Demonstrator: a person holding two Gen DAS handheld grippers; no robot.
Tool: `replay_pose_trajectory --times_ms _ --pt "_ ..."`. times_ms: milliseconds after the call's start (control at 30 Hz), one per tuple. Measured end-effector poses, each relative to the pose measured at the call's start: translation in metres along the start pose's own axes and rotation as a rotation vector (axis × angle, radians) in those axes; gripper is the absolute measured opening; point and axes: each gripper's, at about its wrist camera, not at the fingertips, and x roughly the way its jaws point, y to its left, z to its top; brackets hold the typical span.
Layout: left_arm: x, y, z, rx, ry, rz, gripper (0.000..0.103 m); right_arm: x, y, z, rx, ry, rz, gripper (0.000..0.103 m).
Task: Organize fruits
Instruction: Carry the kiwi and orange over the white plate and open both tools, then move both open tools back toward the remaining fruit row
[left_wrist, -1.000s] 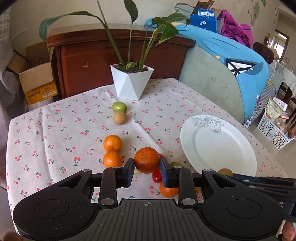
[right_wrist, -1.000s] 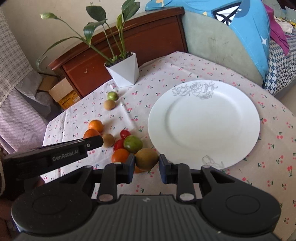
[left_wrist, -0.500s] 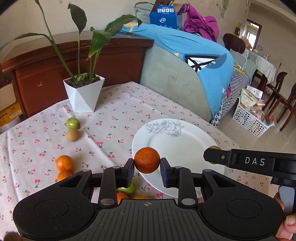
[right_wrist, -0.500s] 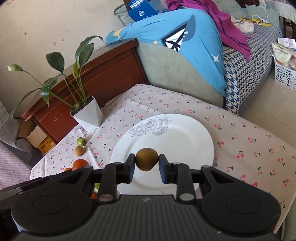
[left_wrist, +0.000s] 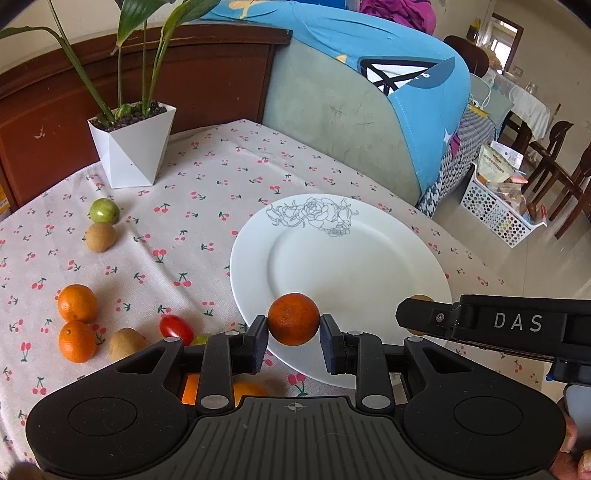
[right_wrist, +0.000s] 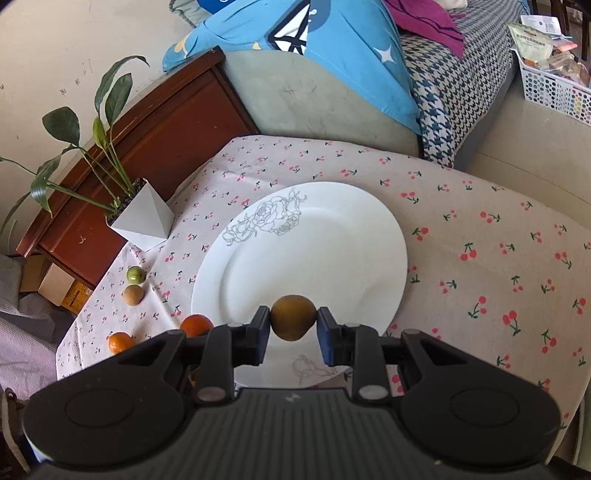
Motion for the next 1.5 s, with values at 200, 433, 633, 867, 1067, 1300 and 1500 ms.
replay_pose_trajectory --times_ms 200,433,633,867,1067,1300,1500 --pt "0.007 -0.002 -0.001 -0.001 0.014 -0.010 0.028 0.004 -0.002 0.000 0.012 0.006 -0.014 0.030" --pt "-0.001 -0.004 0.003 0.004 -0.012 0.012 0.039 0.000 -0.002 0.003 0.018 -0.020 -0.017 0.030" --pt "-0.009 0.005 0.007 -0.022 -0.011 0.067 0.052 0.000 0.001 0.003 0.004 -0.015 -0.005 0.031" --pt "-0.021 0.024 0.006 -0.042 0.005 0.157 0.057 -0.002 0.008 0.000 -0.029 -0.013 0.023 0.031" --pt "-0.032 0.046 0.005 -0.082 0.031 0.195 0.057 -0.001 0.016 -0.005 -0.070 0.003 0.055 0.031" --pt "-0.051 0.070 0.004 -0.135 0.024 0.236 0.061 0.001 0.035 -0.015 -0.166 0.026 0.099 0.031" --pt "-0.056 0.090 -0.006 -0.219 0.043 0.243 0.062 0.009 0.051 -0.030 -0.247 0.090 0.169 0.033"
